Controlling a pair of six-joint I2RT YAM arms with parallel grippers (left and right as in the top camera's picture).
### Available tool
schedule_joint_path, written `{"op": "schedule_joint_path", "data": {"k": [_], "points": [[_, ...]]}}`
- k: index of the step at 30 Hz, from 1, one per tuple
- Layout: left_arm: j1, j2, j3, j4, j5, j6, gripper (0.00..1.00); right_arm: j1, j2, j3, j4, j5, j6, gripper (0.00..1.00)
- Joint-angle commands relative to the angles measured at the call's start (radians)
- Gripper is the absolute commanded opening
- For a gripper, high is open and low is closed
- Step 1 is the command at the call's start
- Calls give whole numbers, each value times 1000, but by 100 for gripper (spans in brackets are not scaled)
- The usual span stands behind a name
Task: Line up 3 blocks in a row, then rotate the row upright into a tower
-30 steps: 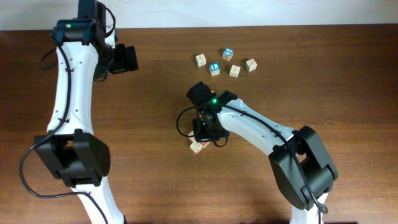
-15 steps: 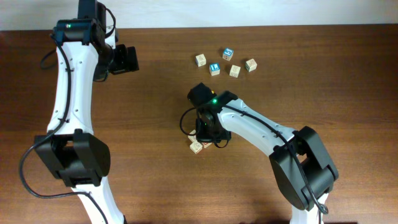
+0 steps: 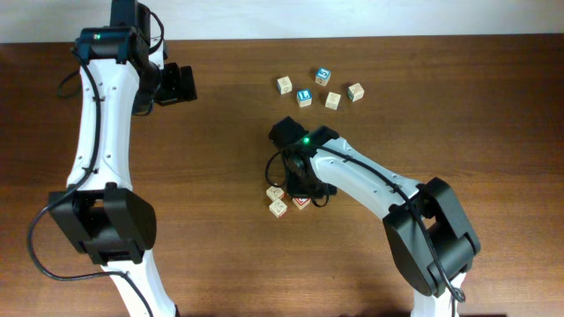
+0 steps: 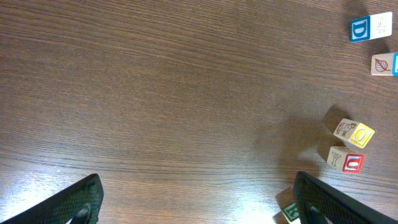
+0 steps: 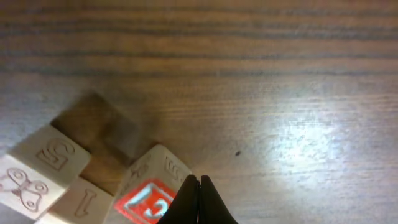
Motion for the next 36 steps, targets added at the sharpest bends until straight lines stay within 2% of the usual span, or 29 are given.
{"op": "schedule_joint_path", "data": {"k": [1, 3, 7, 9, 11, 16, 33, 36], "points": [[2, -3, -10, -1, 12, 5, 96, -5, 11, 23, 19, 39, 3, 4], [2, -3, -10, -1, 12, 5, 96, -5, 11, 55, 16, 7, -73, 8], [2, -3, -10, 0, 11, 5, 96, -3, 9, 178, -3, -113, -204, 31], [2, -3, -10, 8, 11, 5, 97, -3, 12, 182, 26, -130, -222, 36], [3, -3, -10, 21, 11, 5, 96, -3, 31, 176, 54, -135, -233, 36], [3, -3, -10, 65, 11, 5, 95, -2, 112, 174, 101, -225, -262, 24], [3, -3, -10, 52, 4, 6, 96, 56, 140, 163, 13, -280, -255, 22], [3, -3, -10, 51, 4, 6, 96, 42, 140, 220, -45, -278, -260, 20]]}}
